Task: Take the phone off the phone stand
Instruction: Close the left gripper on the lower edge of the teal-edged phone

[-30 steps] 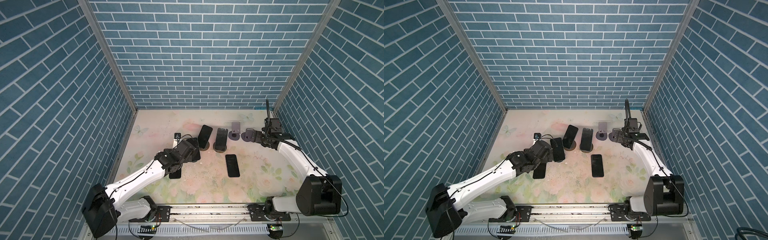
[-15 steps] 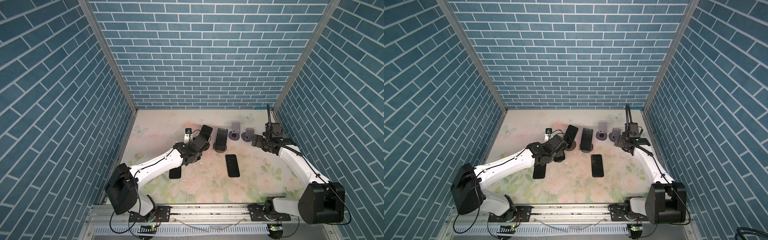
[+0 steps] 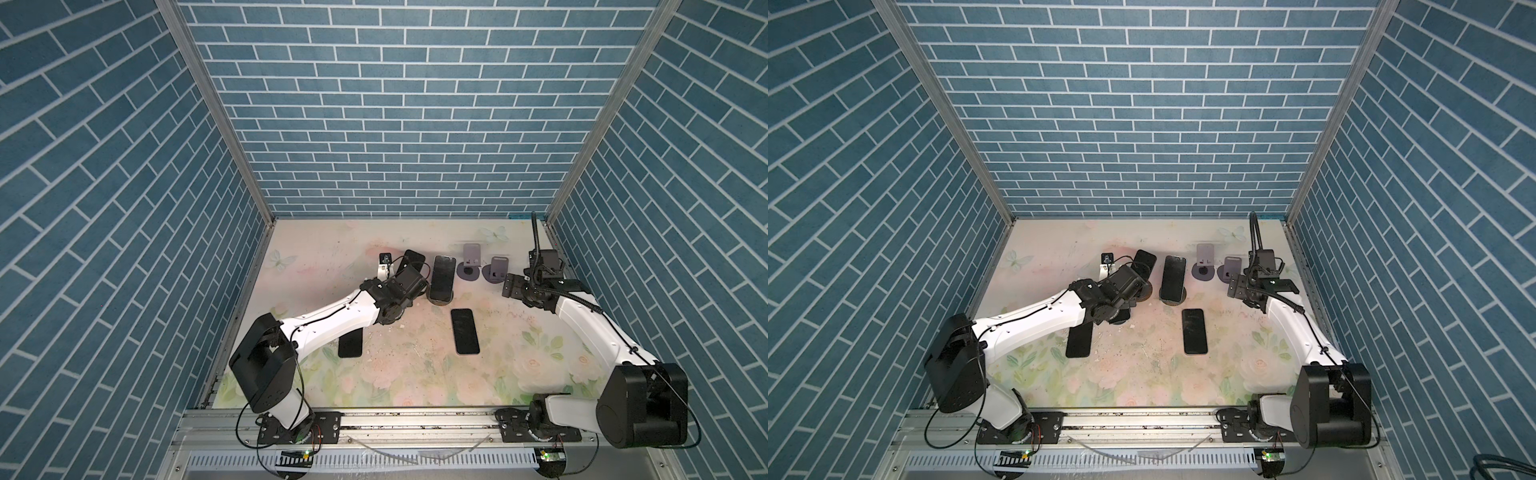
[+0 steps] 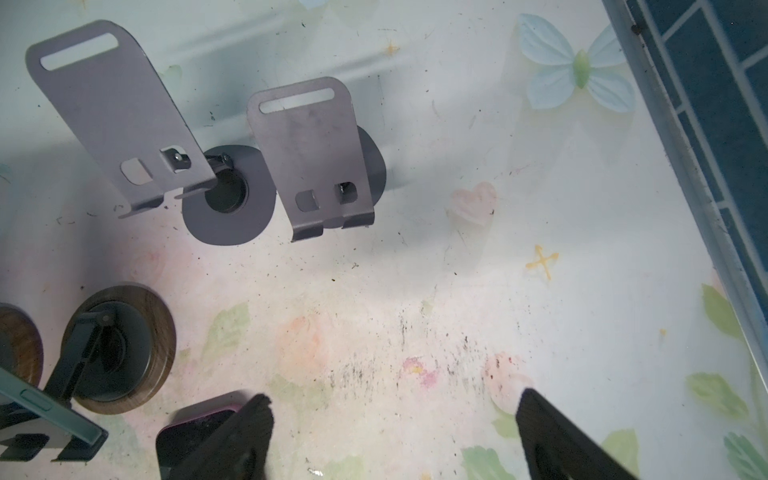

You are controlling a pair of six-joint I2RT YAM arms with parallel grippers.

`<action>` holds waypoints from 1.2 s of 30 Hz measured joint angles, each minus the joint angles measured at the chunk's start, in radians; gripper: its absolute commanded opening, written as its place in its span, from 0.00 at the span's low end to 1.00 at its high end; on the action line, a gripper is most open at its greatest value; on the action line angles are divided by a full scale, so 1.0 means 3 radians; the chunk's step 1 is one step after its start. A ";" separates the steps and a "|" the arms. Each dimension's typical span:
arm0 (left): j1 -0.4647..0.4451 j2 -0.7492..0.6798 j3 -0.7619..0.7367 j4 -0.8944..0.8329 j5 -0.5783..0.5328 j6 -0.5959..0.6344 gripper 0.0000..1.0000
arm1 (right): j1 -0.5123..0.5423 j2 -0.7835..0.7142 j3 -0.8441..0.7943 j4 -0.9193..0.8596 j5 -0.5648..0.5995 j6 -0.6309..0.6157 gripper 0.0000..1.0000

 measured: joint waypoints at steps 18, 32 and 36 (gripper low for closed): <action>0.0017 0.0275 0.0065 0.0273 -0.0078 -0.0188 0.99 | 0.0000 0.0000 -0.0056 0.0034 -0.0023 -0.0018 0.93; 0.0066 0.0275 -0.0116 0.0450 -0.0102 -0.0355 0.96 | 0.0000 0.0086 -0.0056 0.0038 -0.0034 -0.0019 0.93; 0.0074 0.0275 -0.0132 0.0477 -0.0102 -0.0360 0.92 | 0.0000 0.0093 -0.0056 0.0042 -0.0036 -0.0020 0.93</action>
